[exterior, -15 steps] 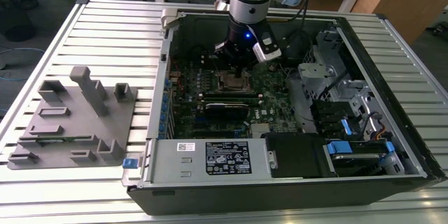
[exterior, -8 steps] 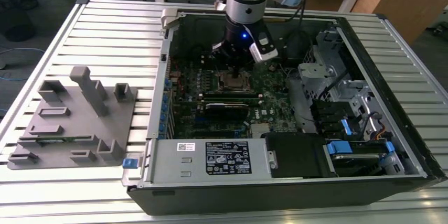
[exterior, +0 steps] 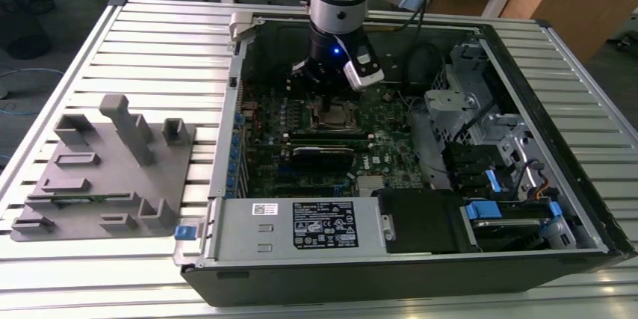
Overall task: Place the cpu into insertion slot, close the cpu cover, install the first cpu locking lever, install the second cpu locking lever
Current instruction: 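Close the cpu cover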
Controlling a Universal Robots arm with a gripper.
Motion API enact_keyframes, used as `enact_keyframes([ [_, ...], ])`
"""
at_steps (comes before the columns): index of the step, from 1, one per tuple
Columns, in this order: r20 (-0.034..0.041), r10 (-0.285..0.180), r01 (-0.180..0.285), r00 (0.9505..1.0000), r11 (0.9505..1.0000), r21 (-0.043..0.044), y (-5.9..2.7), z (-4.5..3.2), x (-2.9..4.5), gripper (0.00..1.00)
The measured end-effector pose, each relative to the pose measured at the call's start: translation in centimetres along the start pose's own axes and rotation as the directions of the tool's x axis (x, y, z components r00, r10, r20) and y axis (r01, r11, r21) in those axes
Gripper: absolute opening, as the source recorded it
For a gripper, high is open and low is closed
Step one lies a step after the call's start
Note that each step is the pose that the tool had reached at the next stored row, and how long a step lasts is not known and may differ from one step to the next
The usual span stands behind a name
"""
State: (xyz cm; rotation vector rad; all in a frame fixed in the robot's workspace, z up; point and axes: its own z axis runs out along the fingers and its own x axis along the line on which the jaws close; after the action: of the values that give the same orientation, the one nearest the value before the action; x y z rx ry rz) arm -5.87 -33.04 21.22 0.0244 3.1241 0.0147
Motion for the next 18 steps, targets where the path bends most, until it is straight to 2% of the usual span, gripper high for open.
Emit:
enact_keyframes([
  [9, 0.0001, 0.000, 0.000, 1.0000, 1.0000, 0.0036, 0.04, 0.19, 0.92, 0.11],
  [18, 0.0004, 0.000, 0.000, 1.0000, 1.0000, 0.0050, 0.04, 0.21, 0.97, 0.11],
])
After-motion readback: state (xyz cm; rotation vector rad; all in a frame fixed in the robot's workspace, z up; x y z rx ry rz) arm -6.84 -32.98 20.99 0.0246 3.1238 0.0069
